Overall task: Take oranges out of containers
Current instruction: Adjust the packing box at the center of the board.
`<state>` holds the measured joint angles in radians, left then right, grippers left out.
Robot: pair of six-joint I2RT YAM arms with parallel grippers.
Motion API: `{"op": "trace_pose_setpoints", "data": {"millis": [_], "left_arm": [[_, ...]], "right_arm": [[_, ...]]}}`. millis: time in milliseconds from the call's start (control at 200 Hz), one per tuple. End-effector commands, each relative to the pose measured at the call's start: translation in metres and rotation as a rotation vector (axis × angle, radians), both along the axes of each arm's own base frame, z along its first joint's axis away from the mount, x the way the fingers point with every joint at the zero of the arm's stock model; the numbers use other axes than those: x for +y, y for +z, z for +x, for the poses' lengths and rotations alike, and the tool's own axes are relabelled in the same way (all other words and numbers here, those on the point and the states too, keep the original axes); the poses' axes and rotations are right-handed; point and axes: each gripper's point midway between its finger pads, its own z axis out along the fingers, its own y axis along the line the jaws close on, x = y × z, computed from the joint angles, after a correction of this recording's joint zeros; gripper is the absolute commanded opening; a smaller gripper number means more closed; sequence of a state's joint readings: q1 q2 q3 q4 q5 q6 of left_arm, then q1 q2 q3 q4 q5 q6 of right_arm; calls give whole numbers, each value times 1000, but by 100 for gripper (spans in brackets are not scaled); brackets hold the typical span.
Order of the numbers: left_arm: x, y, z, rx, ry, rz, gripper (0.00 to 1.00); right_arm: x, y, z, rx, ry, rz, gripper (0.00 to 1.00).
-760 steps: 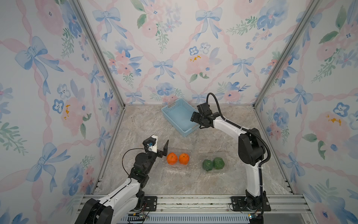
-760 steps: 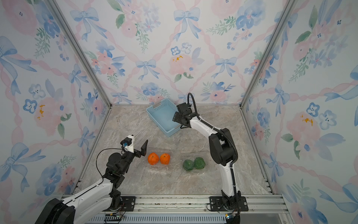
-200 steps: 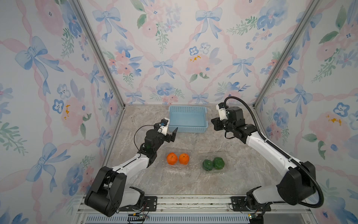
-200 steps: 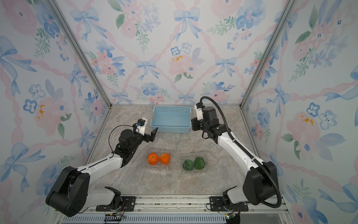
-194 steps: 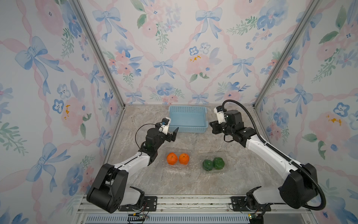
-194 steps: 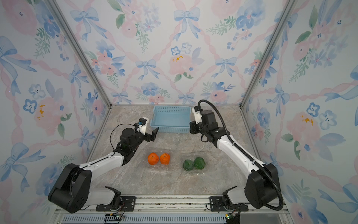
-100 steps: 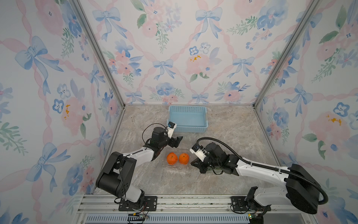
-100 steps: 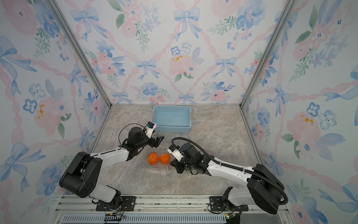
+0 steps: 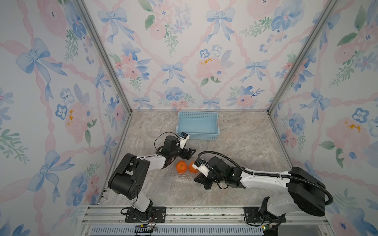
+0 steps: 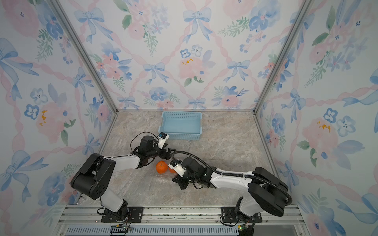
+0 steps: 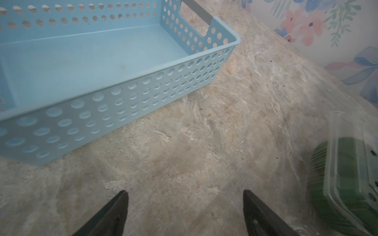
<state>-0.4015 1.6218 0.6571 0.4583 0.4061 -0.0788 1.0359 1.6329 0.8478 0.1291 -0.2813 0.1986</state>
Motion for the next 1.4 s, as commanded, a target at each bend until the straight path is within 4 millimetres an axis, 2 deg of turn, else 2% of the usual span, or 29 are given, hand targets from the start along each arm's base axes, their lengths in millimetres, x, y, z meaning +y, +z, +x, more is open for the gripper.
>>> {"op": "trace_pose_setpoints", "data": {"millis": [0,135,290,390,500,615,785,855,1055,1250,1395], "left_arm": [[0,2,-9,14,1,-14,89],[17,4,-9,-9,87,21,90],[34,1,-12,14,178,52,91],[46,-4,-17,55,246,73,91],[53,-9,-26,106,292,70,91],[58,-7,-30,113,325,58,90],[63,10,-18,67,368,64,90],[64,11,-13,55,376,80,90],[59,10,-4,56,362,88,90],[53,11,-6,55,340,60,90],[49,11,-10,58,315,38,90]], "right_arm": [[4,-14,34,-50,-109,-37,0],[2,-23,84,-60,-233,-36,0],[8,-17,135,-60,-289,23,0],[10,-10,159,-41,-303,58,0],[3,-7,178,20,-338,94,0],[-8,-12,186,81,-382,99,0],[-19,-22,188,161,-431,88,0],[-19,-23,189,182,-445,93,0],[-21,-31,193,234,-488,84,0],[-35,-36,195,258,-553,82,0],[-38,-37,194,267,-560,84,0]]}}
